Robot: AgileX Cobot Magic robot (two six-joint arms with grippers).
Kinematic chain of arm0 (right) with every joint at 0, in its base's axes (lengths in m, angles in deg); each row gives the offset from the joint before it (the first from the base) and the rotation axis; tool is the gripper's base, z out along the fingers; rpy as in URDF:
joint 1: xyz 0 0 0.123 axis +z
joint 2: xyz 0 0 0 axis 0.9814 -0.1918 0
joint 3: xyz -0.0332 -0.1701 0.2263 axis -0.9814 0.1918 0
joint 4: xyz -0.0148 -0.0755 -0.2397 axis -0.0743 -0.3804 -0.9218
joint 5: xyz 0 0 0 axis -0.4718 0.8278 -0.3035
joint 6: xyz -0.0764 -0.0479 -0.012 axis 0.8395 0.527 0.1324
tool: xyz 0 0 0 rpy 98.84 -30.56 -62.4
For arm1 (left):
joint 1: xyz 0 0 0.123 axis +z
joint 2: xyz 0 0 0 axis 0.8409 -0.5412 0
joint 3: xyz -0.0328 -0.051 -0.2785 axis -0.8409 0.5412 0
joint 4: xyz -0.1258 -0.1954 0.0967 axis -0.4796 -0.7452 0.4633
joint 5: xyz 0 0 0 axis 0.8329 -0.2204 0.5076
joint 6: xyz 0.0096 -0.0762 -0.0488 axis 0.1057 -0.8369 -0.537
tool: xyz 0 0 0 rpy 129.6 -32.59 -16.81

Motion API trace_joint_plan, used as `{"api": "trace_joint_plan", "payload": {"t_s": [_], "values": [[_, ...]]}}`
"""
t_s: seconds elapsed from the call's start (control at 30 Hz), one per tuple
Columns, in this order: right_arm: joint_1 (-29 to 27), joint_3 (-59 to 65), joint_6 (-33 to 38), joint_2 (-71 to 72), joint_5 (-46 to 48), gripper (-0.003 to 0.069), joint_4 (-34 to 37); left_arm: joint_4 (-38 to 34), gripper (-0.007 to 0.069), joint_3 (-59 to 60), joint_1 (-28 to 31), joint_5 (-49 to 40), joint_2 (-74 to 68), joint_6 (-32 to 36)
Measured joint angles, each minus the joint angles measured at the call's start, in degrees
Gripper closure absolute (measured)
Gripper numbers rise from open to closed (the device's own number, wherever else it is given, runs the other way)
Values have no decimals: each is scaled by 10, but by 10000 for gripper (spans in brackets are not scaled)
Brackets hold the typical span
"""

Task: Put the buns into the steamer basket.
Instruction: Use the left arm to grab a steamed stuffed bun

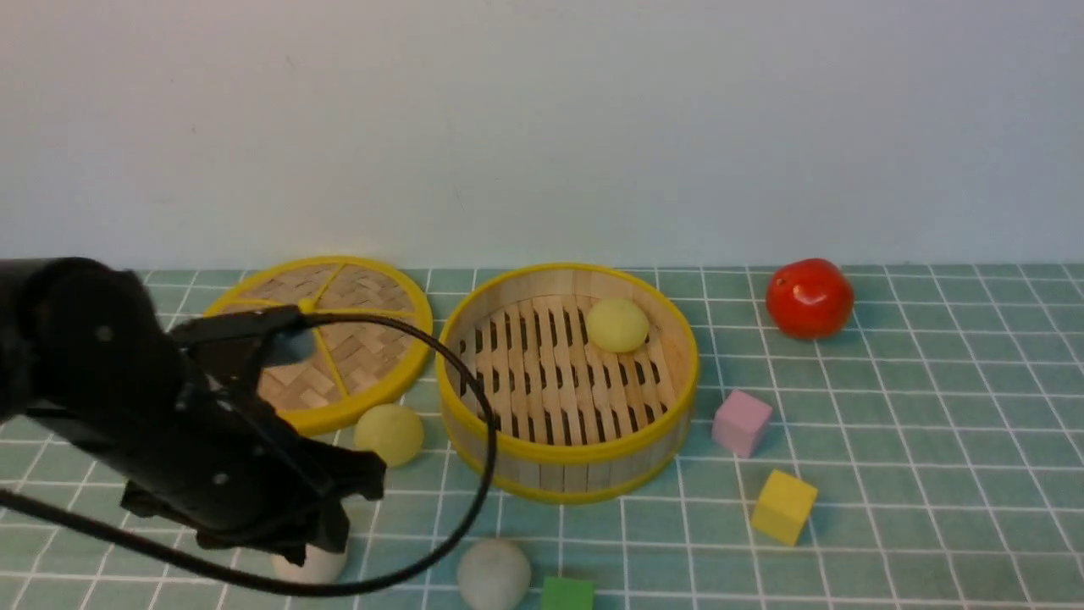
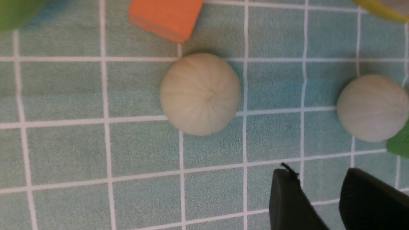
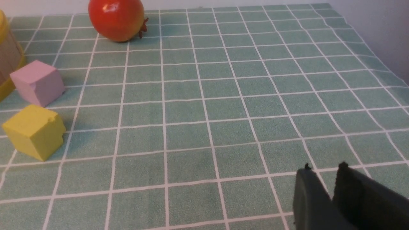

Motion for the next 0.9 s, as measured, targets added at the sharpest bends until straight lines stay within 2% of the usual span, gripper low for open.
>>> {"api": "trace_joint_plan", "payload": {"t_s": [0.13, 0.17, 0.27, 0.9], "values": [[0, 0, 0, 0, 0, 522, 0, 111, 386, -55, -23, -19, -52, -118], [0, 0, 0, 0, 0, 522, 0, 111, 386, -57, -23, -19, -54, -123], [0, 0, 0, 0, 0, 517, 0, 171, 386, -93, -23, -34, -84, -179], [0, 0, 0, 0, 0, 492, 0, 191, 386, -106, -23, -43, -192, -190]]}}
